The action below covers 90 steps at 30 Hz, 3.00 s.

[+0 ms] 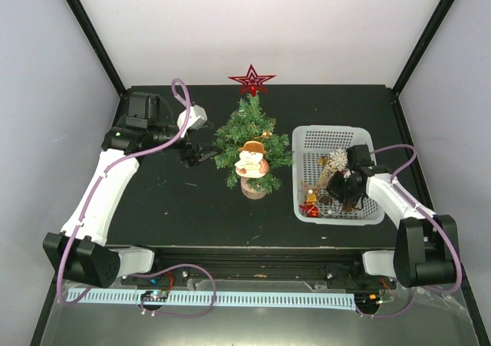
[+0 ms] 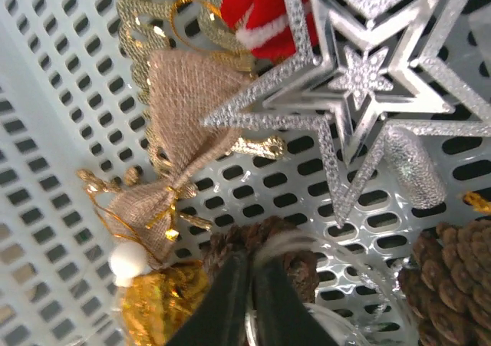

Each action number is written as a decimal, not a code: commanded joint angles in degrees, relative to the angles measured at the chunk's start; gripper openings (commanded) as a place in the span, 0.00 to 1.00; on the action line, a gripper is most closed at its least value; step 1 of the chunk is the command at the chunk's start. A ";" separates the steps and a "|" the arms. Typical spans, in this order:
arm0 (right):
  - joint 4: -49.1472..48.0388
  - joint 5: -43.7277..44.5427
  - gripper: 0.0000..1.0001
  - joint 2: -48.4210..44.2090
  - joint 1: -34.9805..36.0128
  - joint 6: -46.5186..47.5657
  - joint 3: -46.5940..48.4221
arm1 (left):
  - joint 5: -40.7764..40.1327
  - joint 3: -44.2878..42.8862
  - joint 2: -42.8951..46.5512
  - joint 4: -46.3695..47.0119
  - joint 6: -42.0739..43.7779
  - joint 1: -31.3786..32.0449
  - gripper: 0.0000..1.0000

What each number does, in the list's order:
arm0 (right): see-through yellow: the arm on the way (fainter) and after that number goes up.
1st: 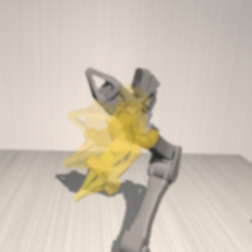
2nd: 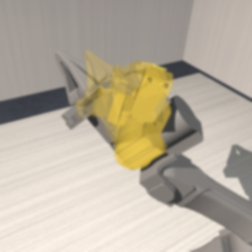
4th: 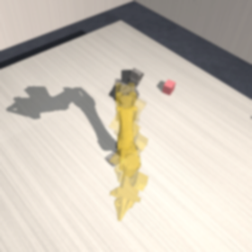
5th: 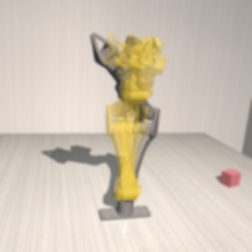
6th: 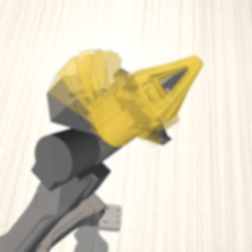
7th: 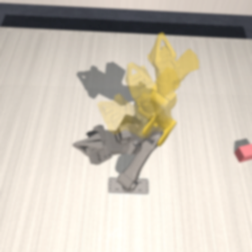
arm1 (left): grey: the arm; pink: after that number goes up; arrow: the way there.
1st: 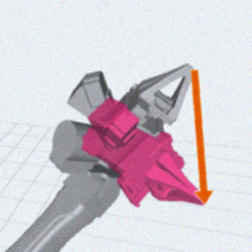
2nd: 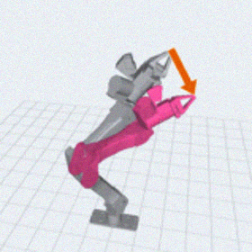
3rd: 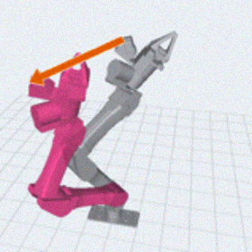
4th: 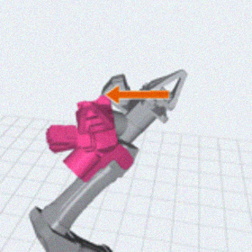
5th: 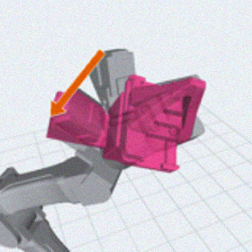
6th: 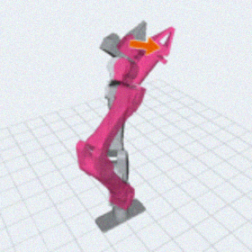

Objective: Decorate the small christmas tree

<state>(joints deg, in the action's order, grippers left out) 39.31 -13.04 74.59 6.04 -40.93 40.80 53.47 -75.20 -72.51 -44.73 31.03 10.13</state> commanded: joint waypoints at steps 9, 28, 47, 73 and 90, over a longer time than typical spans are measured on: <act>8.18 9.90 0.01 -14.90 -0.42 4.86 9.65 | 2.21 -4.74 1.30 -2.76 1.92 -0.37 0.96; 11.41 -10.98 0.01 -31.95 0.39 6.29 47.33 | 4.29 -33.39 8.72 -25.51 5.77 16.30 0.99; -3.65 -33.14 0.01 -14.60 0.63 -11.80 85.31 | -9.49 -22.35 -0.53 3.01 -7.98 40.70 0.99; -18.55 -39.08 0.01 -8.12 0.51 -25.79 92.85 | -8.01 -19.16 -24.17 33.08 -27.78 46.13 0.99; -17.80 -38.64 0.01 -11.59 0.55 -23.82 86.43 | 5.00 -16.89 -20.83 24.95 -15.92 47.88 0.99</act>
<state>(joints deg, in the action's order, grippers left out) 22.68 -50.78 63.81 6.39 -65.01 128.51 60.29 -92.03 -95.96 -18.65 12.45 57.12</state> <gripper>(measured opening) 0.013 0.989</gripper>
